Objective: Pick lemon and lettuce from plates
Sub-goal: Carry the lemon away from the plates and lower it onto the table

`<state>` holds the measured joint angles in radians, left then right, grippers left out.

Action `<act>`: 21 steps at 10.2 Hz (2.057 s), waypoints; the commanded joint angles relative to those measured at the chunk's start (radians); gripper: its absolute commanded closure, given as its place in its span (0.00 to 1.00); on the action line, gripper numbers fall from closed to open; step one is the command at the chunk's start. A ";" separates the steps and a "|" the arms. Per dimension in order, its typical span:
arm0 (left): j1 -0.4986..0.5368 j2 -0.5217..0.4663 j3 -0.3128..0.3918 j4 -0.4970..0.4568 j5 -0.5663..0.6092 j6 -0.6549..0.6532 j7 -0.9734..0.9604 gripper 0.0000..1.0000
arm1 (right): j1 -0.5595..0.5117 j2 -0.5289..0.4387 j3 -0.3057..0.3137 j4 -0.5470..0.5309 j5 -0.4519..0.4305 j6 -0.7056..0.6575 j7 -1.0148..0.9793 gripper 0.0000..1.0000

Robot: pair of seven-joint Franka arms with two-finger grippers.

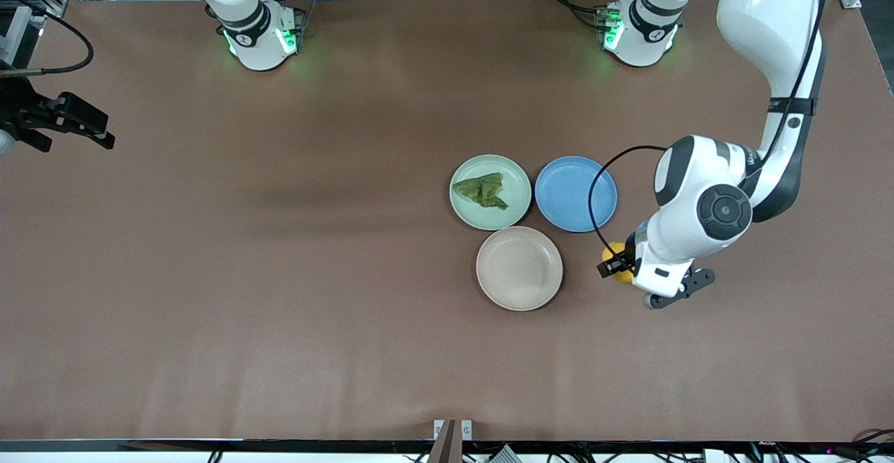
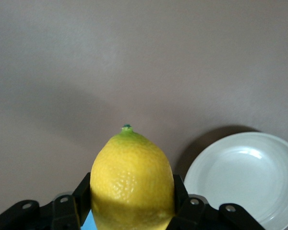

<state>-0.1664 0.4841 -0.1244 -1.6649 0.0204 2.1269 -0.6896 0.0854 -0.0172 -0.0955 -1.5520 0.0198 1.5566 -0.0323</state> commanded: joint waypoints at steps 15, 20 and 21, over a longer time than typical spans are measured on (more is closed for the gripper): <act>0.243 -0.030 0.014 -0.262 0.076 0.251 0.384 1.00 | -0.010 -0.027 0.010 -0.025 -0.004 0.005 -0.009 0.00; 0.258 0.021 0.014 -0.259 0.076 0.258 0.383 0.86 | 0.136 -0.009 0.014 -0.025 -0.004 0.017 0.199 0.00; 0.255 0.031 0.014 -0.259 0.076 0.258 0.380 0.34 | 0.189 0.002 0.014 -0.025 -0.006 0.019 0.263 0.00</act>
<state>0.0897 0.4996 -0.1089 -1.9386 0.0745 2.3791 -0.3139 0.2133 -0.0166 -0.0811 -1.5637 0.0213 1.5629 0.1420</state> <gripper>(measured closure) 0.322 0.000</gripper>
